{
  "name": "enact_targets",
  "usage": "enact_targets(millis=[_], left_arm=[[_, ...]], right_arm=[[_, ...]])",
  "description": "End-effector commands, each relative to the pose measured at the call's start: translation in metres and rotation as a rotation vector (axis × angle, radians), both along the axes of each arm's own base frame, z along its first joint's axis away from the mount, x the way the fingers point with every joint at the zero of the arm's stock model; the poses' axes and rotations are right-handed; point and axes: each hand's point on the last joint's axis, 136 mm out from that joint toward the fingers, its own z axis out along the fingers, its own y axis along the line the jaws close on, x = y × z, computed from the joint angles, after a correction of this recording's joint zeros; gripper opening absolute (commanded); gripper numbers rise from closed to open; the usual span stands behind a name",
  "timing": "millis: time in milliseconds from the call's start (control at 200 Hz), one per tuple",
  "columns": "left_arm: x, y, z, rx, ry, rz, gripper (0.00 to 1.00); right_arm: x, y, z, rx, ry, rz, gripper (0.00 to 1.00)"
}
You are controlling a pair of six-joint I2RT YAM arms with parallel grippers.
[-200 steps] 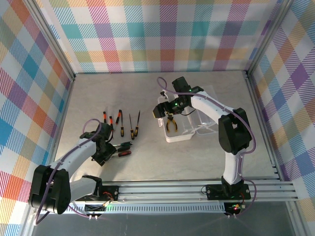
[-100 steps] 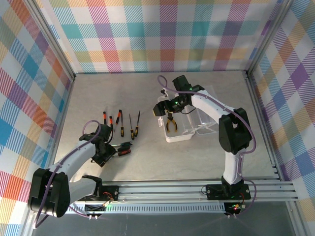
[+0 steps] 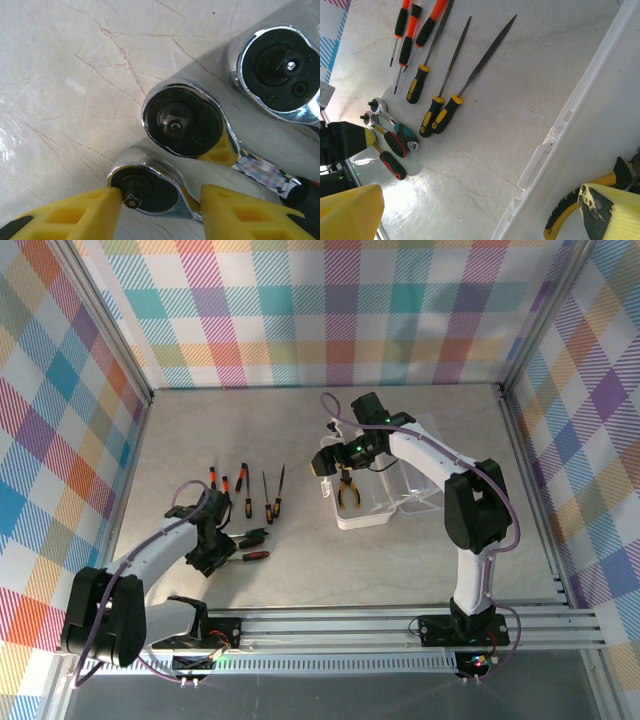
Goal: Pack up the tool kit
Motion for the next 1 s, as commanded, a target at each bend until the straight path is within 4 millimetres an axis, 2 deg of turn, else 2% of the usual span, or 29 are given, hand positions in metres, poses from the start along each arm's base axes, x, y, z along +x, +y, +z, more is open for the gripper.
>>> enact_targets(millis=[0, 200, 715, 995], left_arm=[[0.008, -0.018, -0.011, -0.053, 0.018, -0.07, 0.46], [0.034, -0.045, -0.011, -0.035, -0.006, -0.155, 0.44], [0.096, -0.141, -0.03, -0.094, -0.05, -0.335, 0.39], [0.145, -0.172, -0.031, -0.112, -0.13, -0.378, 0.36]], right_arm=[[0.001, 0.0, 0.006, 0.017, -0.009, 0.022, 0.99], [0.001, -0.004, 0.007, 0.009, -0.012, 0.014, 0.99], [0.004, -0.025, 0.011, -0.014, -0.023, -0.017, 0.99], [0.006, -0.031, 0.012, -0.024, -0.022, -0.032, 0.99]])
